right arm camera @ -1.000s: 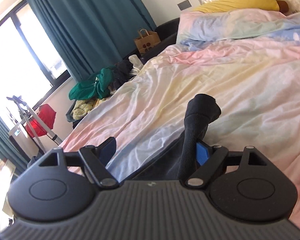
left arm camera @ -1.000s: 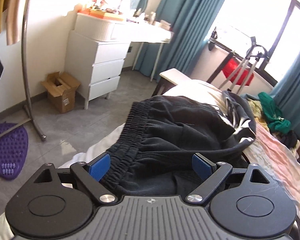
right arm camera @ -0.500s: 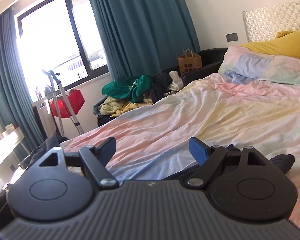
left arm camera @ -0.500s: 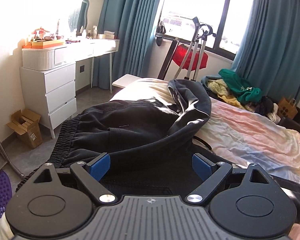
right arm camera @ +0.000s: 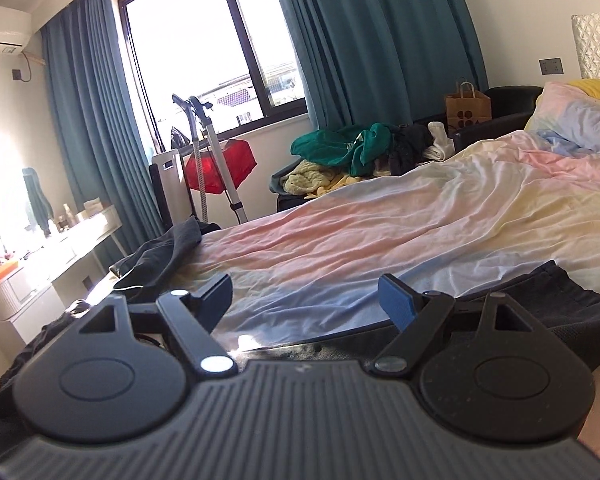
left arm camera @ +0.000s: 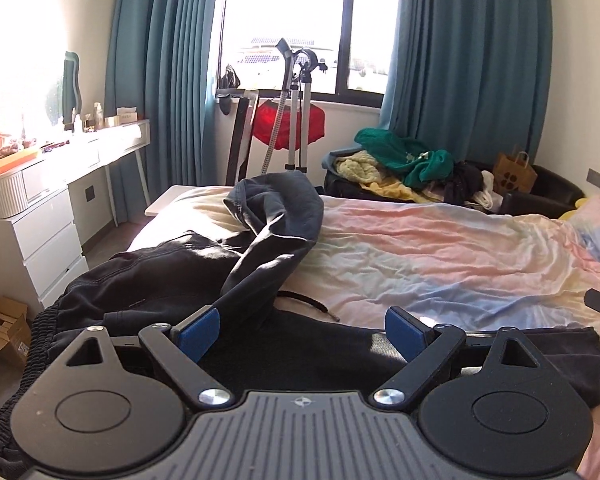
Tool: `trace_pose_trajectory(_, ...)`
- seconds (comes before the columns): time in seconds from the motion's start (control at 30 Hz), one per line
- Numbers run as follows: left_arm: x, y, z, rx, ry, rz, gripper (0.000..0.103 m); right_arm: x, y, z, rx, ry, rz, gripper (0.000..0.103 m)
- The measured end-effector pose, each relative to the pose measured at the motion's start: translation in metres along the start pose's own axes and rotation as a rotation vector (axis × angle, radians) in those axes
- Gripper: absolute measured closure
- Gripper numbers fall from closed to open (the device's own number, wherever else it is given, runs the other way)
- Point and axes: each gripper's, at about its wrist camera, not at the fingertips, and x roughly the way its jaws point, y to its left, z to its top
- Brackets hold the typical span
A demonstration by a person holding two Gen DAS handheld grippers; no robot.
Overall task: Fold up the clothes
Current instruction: 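Open both tools and lay the sweatpants down on the bed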
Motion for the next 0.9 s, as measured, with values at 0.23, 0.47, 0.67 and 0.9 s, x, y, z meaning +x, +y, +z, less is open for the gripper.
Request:
trace_pose_trajectory(0.23,0.033,-0.018,-0.02,0.044,0.008,-0.006,0.0,0.005,0.014,-0.012,-0.059,0.037,0.023,0.021)
trace_pose_trajectory(0.47,0.027,-0.002,-0.036,0.033,0.001,0.025,0.0,0.022,0.029,-0.023,-0.101,0.095,0.033,0.021)
trace_pose_trajectory(0.67,0.014,0.022,-0.036,-0.023,0.005,0.045,0.0,0.042,0.044,-0.027,-0.149,0.17,0.026,0.021)
trace_pose_trajectory(0.9,0.003,0.054,-0.035,-0.147,0.004,0.025,0.0,0.117,0.096,0.008,-0.154,0.215,0.079,0.021)
